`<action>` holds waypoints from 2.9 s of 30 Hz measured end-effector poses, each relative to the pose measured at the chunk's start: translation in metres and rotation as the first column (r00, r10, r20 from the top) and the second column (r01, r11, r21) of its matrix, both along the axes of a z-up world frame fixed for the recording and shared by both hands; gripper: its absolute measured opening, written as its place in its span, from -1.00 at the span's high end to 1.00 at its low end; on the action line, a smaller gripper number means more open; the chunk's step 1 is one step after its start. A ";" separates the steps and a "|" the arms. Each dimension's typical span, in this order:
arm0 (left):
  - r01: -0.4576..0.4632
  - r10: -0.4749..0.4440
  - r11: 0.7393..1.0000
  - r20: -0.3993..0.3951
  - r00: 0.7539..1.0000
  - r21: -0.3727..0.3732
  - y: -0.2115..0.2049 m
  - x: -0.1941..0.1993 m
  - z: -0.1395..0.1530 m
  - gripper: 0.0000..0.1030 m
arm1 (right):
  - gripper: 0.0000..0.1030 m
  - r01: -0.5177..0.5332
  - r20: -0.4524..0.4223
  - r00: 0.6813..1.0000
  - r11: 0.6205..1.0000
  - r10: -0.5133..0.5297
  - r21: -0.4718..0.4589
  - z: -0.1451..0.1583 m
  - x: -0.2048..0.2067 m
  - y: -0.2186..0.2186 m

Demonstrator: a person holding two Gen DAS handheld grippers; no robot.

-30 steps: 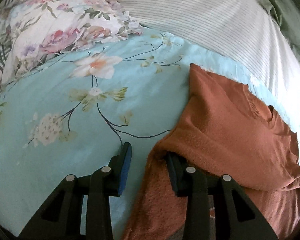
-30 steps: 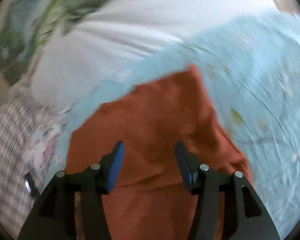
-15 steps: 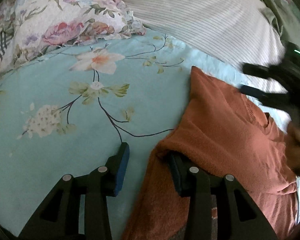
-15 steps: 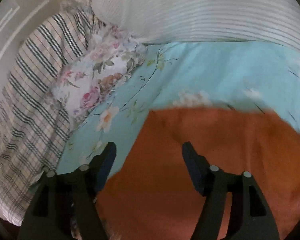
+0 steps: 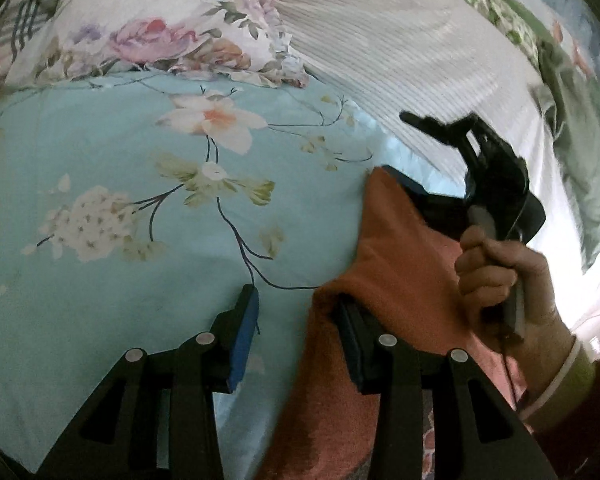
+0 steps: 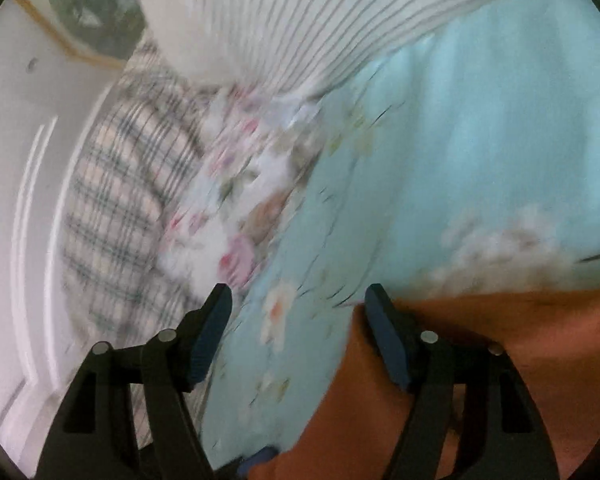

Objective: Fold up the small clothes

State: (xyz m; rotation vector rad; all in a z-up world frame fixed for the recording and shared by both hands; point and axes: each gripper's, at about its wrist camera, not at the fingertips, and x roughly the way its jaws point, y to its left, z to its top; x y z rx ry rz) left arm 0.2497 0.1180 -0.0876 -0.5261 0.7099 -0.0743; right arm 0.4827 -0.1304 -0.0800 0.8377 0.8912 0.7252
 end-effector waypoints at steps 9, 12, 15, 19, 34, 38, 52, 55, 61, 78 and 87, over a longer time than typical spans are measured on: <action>-0.002 0.001 1.000 -0.035 0.999 -0.006 0.014 -0.020 0.021 0.19 | -0.38 0.180 0.075 0.983 0.966 -0.168 -0.187 0.057 -0.135 -0.082; 0.039 -0.036 0.998 -0.048 0.998 0.058 0.004 -0.015 0.031 0.19 | -0.38 0.301 0.071 0.954 0.926 -0.293 -0.226 0.059 -0.205 -0.130; 0.087 -0.080 0.987 -0.056 0.995 0.137 -0.015 -0.001 0.045 0.17 | -0.38 0.466 0.096 0.880 0.809 -0.465 -0.360 0.062 -0.271 -0.175; 0.139 -0.119 0.956 -0.091 0.989 0.260 -0.041 0.022 0.050 0.15 | -0.38 0.543 0.096 0.811 0.680 -0.577 -0.494 0.053 -0.319 -0.213; 0.194 -0.100 0.872 -0.225 0.969 0.450 -0.071 0.046 0.016 0.05 | 0.73 0.376 0.004 0.846 0.591 -0.534 -0.713 0.011 -0.308 -0.200; 0.227 -0.141 0.880 -0.227 0.964 0.418 -0.064 0.023 0.029 0.04 | 0.09 0.412 0.020 0.844 0.624 -0.536 -0.664 0.028 -0.335 -0.199; 0.425 -0.322 0.818 -0.305 0.896 0.387 -0.059 -0.113 0.028 -0.06 | -0.05 -0.229 -0.235 0.966 0.777 0.107 -0.587 0.015 -0.457 -0.076; 0.460 -0.358 0.807 -0.312 0.880 0.371 -0.050 -0.142 0.028 -0.10 | -0.05 -0.275 -0.258 0.955 0.770 0.148 -0.576 0.026 -0.491 -0.078; 0.483 -0.376 0.810 -0.337 0.863 0.333 -0.030 -0.189 0.022 -0.20 | -0.15 -0.220 -0.278 0.959 0.759 0.054 -0.612 0.039 -0.559 -0.109; 0.514 -0.469 0.854 -0.309 0.827 0.079 0.017 -0.238 0.006 -0.31 | -0.41 0.205 -0.085 0.969 0.946 -0.232 -0.252 0.014 -0.611 -0.155; 0.574 -0.540 0.819 -0.326 0.776 0.009 0.012 -0.239 -0.008 0.78 | -0.29 0.172 -0.080 0.977 0.957 -0.196 -0.235 -0.006 -0.613 -0.126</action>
